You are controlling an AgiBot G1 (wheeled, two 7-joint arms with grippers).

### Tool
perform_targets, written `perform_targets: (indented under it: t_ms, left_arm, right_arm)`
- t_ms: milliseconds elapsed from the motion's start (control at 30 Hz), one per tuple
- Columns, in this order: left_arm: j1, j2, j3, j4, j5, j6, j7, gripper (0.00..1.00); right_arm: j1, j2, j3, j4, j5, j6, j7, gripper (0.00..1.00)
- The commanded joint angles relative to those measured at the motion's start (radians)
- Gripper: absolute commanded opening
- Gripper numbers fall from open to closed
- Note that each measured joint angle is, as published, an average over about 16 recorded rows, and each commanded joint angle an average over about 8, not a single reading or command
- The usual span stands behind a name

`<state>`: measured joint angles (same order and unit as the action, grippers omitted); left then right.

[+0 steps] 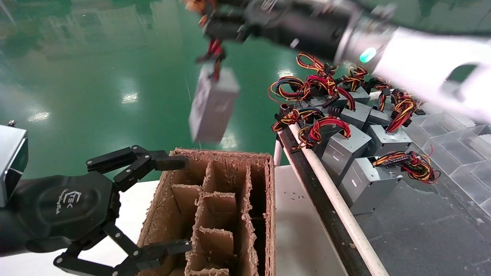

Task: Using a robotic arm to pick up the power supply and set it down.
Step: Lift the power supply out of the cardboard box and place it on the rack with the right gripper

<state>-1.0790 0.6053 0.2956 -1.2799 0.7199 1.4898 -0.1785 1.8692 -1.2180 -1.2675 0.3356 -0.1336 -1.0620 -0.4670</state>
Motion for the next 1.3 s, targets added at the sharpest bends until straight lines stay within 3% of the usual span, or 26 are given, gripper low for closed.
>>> perform_targets:
  t_ms: [33,433,700,1067,1300]
  left_arm:
    - [0.0,0.0,0.0,0.0,0.0,0.0,0.0,1.0]
    - [0.0,0.0,0.001,0.0,-0.001,0.0,0.0,1.0]
    - [0.0,0.0,0.001,0.0,-0.001,-0.001,0.001,1.0]
    - [0.0,-0.001,0.002,0.0,-0.001,-0.001,0.001,1.0]
    - [0.0,-0.001,0.002,0.0,-0.001,-0.001,0.001,1.0]
  right_arm:
    - [0.029,0.021,0.007,-0.015,0.0,-0.005,-0.012,0.0]
    - [0.114,0.282,0.087,-0.013,0.057,0.047,-0.138,0.0]
    - [0.085,0.54,0.107,0.119,0.067,0.081,-0.179,0.0]
    - [-0.182,0.941,0.108,0.461,0.223,0.073,-0.157,0.0]
    - [-0.37,1.079,0.057,0.584,0.398,0.115,-0.184,0.0]
